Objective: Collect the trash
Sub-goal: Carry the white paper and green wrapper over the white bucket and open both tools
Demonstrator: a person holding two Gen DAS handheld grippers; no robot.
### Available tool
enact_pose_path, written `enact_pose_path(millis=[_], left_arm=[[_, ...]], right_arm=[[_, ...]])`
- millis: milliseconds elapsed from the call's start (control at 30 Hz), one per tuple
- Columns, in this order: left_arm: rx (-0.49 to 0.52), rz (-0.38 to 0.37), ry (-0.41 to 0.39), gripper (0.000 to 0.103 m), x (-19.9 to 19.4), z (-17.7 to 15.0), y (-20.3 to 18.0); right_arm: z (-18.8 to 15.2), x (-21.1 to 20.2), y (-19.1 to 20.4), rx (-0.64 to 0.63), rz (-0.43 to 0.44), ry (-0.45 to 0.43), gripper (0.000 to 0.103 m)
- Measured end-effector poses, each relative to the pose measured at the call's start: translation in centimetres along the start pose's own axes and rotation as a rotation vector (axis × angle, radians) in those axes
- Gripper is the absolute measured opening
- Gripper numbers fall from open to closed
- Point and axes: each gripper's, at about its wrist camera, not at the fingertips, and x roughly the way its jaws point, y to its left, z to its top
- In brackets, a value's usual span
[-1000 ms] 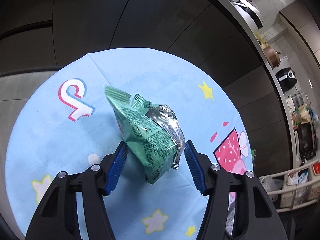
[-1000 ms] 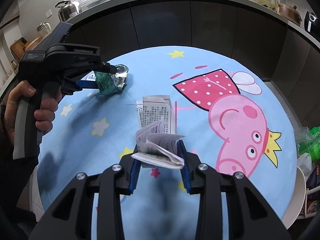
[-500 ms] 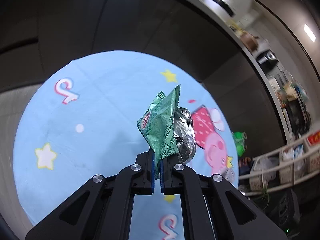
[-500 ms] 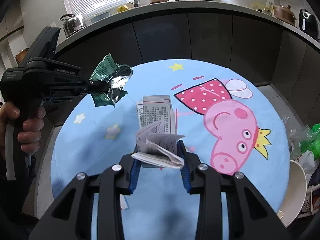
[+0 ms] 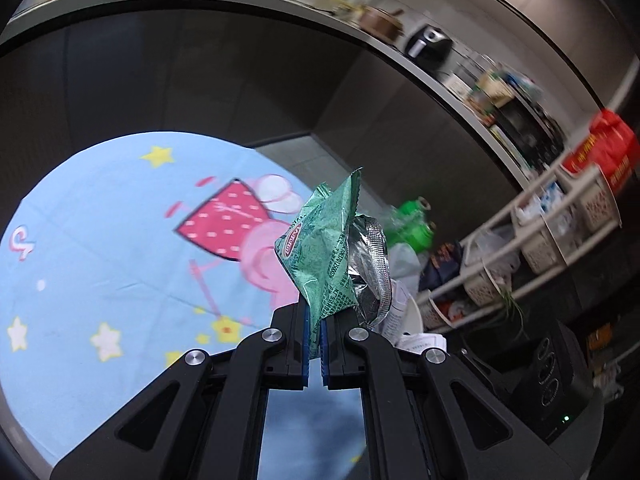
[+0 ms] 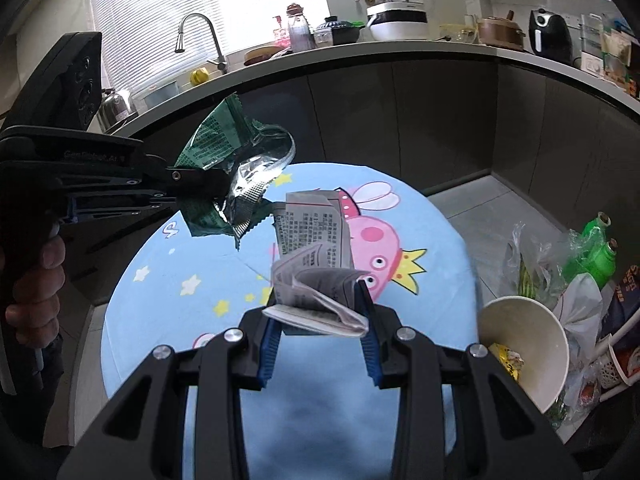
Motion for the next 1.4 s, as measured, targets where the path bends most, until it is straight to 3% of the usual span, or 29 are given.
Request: enact_pose_path(millis=[233, 667, 1267, 1367, 1400], left_arm=[[0.125, -0.048, 0.071, 0.004, 4.0, -0.5, -6.7], [0.265, -0.112, 0.179, 0.004, 10.3, -1.5, -14.3], [0.316, -0.125, 0.294, 0.005, 20.0, -2.3, -16.3], [0.313, -0.115, 0.302, 0.008, 21.4, -2.3, -15.9], [0.314, -0.112, 0.297, 0.009, 21.8, -2.2, -15.8]], right_arm=[[-1.4, -2.6, -5.9, 0.115, -0.086, -0.031, 0.036], [-5.9, -4.2, -14.9, 0.305, -0.202, -0.02, 0.036], [-10.3, 0.3, -22.8, 0.45, -0.256, 0.083, 0.036], [-10.6, 1.6, -23.8, 0.445, -0.264, 0.095, 0.039], [-10.7, 2.0, -23.9, 0.437, -0.273, 0.097, 0.046]])
